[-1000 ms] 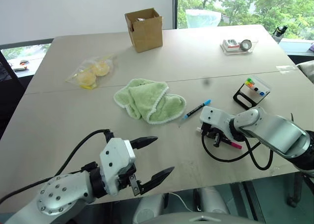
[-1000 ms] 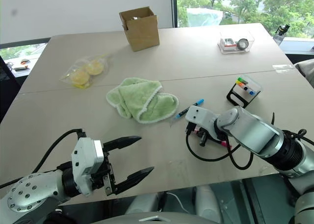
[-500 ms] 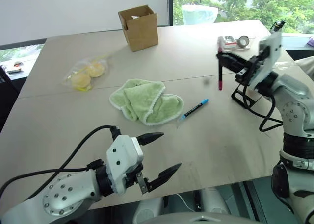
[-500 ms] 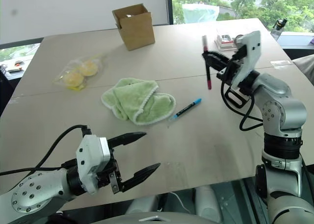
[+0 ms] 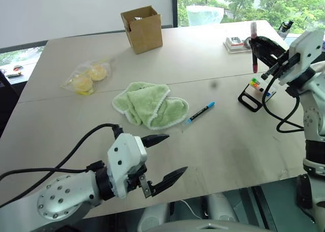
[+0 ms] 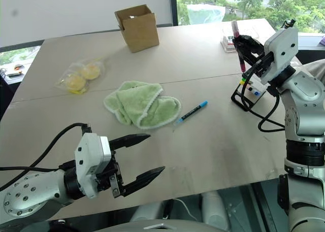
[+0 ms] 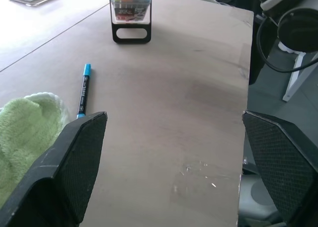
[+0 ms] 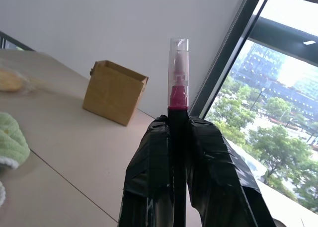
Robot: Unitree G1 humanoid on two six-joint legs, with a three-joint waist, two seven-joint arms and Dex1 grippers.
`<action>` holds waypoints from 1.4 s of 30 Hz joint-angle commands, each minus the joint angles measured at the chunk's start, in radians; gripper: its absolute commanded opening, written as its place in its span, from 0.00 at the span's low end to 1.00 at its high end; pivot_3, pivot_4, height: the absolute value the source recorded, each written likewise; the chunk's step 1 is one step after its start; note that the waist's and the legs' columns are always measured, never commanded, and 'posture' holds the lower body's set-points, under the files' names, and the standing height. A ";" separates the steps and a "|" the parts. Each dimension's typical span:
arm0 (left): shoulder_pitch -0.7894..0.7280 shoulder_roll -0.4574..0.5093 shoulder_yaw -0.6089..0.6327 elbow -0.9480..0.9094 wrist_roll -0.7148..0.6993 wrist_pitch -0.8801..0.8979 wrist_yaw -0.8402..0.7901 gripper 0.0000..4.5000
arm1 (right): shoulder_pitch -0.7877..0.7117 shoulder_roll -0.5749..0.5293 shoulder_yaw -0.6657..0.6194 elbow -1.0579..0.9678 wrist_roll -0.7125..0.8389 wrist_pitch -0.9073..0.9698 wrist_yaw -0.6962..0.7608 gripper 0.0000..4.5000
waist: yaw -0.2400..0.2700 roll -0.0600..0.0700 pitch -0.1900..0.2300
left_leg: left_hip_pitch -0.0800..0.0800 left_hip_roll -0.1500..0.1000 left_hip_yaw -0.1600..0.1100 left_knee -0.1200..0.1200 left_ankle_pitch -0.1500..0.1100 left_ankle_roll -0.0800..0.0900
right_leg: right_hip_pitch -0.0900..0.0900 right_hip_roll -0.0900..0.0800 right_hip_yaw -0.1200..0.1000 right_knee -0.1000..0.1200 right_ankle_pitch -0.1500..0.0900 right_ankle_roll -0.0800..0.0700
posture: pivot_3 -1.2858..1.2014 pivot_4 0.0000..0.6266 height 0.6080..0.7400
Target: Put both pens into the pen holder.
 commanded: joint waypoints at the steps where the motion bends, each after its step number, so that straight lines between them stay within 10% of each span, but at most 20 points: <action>1: -0.030 0.010 0.044 -0.035 -0.051 -0.007 0.012 1.00 | 0.045 -0.032 -0.010 -0.010 -0.036 -0.090 0.011 0.00 | 0.001 0.000 0.000 | 0.000 0.000 0.000 0.000 0.000 0.000 | 0.000 0.000 0.000 0.000 0.000 0.000 | 0.52 0.24 1.00; 24: -0.073 -0.115 0.164 -0.035 -0.161 -0.029 0.008 1.00 | 0.107 -0.037 0.006 0.202 -0.144 -0.383 -0.037 0.00 | -0.001 0.000 0.000 | 0.002 0.002 0.005 0.001 0.000 0.000 | 0.000 0.005 0.004 0.002 0.000 0.000 | 0.52 0.24 1.00; 34: -0.036 -0.134 0.260 -0.035 -0.200 0.008 0.014 1.00 | 0.088 -0.035 -0.003 0.163 -0.135 -0.332 -0.079 0.98 | -0.001 0.000 0.000 | 0.003 0.003 0.007 0.001 0.000 0.000 | 0.000 0.006 0.006 0.002 0.000 0.000 | 0.52 0.24 1.00; 42: -0.037 -0.187 0.247 -0.035 -0.191 0.059 0.111 1.00 | 0.018 -0.014 0.014 -0.120 0.063 0.083 -0.114 0.98 | -0.002 0.000 0.000 | 0.003 0.004 0.007 0.001 0.000 0.000 | 0.000 0.006 0.006 0.002 0.000 0.000 | 0.52 0.24 1.00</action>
